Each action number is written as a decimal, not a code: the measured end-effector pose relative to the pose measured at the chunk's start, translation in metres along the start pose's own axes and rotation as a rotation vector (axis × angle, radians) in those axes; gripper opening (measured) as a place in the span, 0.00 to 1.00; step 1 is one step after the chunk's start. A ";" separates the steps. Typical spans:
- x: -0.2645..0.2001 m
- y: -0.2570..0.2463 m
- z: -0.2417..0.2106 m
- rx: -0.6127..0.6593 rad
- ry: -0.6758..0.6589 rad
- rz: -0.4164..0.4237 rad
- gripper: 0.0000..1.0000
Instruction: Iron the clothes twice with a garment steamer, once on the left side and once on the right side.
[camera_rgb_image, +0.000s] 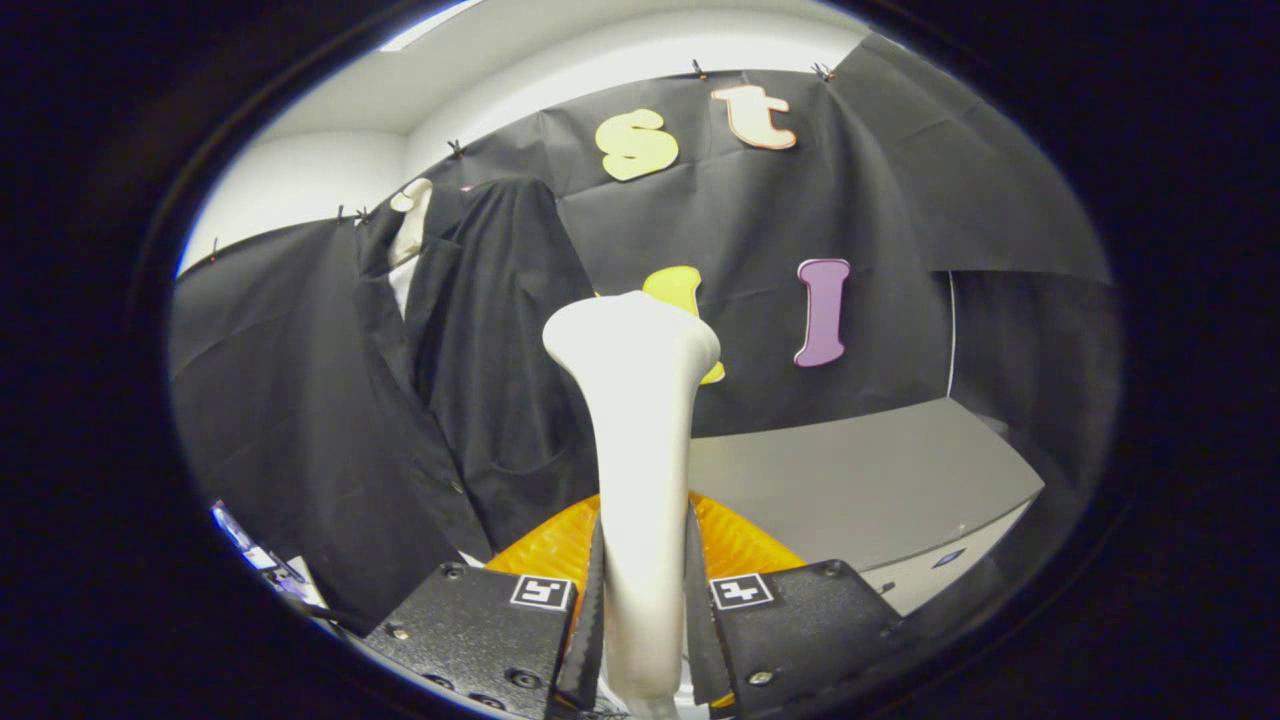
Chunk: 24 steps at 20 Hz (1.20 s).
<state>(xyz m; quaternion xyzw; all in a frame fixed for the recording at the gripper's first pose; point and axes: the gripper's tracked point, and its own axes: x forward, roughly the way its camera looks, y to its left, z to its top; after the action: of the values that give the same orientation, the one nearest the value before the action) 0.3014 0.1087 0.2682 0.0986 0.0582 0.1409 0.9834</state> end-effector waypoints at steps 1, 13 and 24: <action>-0.002 0.010 0.003 -0.002 -0.012 -0.009 0.37; 0.015 0.122 0.055 -0.104 -0.161 -0.118 0.37; 0.059 0.193 0.102 -0.217 -0.258 -0.180 0.37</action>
<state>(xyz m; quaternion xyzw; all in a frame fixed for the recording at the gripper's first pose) 0.3208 0.2892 0.4028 0.0034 -0.0752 0.0441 0.9962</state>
